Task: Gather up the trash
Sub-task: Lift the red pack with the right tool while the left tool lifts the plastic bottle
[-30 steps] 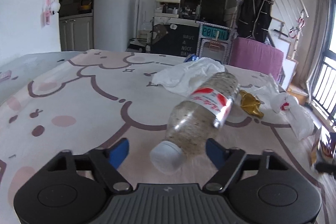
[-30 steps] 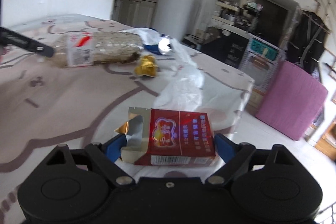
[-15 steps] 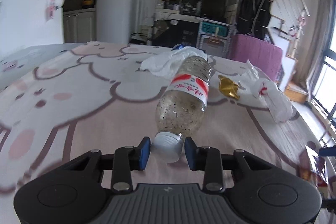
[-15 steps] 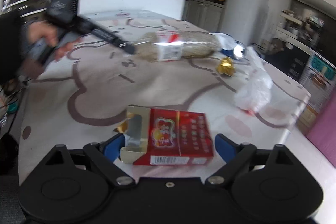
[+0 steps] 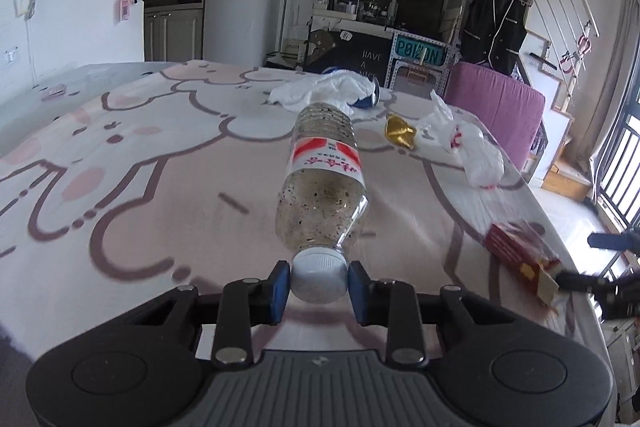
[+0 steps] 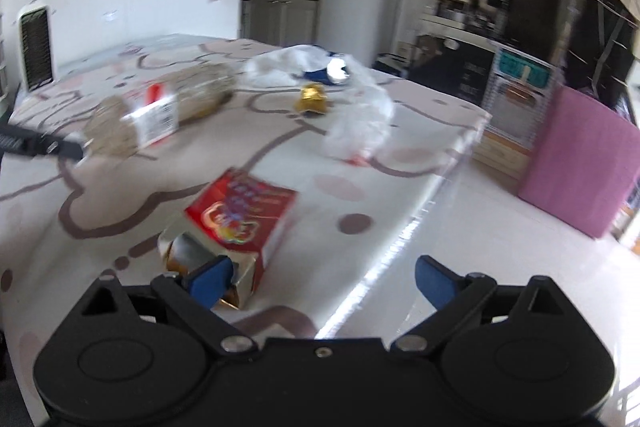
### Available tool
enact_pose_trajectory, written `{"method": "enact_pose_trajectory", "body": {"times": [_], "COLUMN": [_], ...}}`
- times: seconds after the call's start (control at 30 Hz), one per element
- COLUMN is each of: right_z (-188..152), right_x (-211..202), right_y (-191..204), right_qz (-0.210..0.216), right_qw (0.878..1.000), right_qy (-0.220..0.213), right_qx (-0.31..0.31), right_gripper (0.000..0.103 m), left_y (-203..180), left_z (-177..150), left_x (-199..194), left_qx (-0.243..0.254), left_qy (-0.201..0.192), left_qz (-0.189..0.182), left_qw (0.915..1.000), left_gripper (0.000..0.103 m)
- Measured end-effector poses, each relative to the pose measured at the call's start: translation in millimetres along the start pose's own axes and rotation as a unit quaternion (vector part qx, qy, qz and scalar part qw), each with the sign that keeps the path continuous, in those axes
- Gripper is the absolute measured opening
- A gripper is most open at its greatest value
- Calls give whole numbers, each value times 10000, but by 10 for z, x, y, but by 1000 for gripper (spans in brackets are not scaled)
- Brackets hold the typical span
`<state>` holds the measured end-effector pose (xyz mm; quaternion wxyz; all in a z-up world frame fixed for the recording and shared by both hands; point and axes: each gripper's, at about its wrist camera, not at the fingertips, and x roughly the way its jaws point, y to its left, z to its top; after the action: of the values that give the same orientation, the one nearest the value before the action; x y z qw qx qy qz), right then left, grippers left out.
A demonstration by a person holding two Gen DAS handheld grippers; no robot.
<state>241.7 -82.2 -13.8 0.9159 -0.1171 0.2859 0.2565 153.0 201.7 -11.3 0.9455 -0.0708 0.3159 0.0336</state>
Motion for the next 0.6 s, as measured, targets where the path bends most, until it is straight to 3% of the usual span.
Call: {"method": "enact_pose_trajectory", "body": {"times": [0.2,0.27,0.33,0.5,0.6], "right_z": [-15,-18,-11,32,71], "right_x": [-113,-154,-185,-159,-78], "right_y": [-113,-95,-41,174,302], "right_qz": [60,182,304,283,-26], "right_qw": [9989,9973,9953,9931,9926], "right_qy": [-87,-133,-186,-190,-61], "right_qx": [449,694,896,1126,1209], "right_gripper": [98,98,98,98,98], "left_y": [-72,-81,-82,-64,-106], "left_z": [-133,-141,-114,96,195], "left_x": [-235,-261,-262,-114,20], "left_qx": [-24,-18,35,-37,-152], "left_qy": [55,29,-68,-141,-161], "left_qz": [-36,-12,70,152,279], "left_qw": [10000,10000,9999,9998,9994], "left_gripper": [38,71,82,82,82]}}
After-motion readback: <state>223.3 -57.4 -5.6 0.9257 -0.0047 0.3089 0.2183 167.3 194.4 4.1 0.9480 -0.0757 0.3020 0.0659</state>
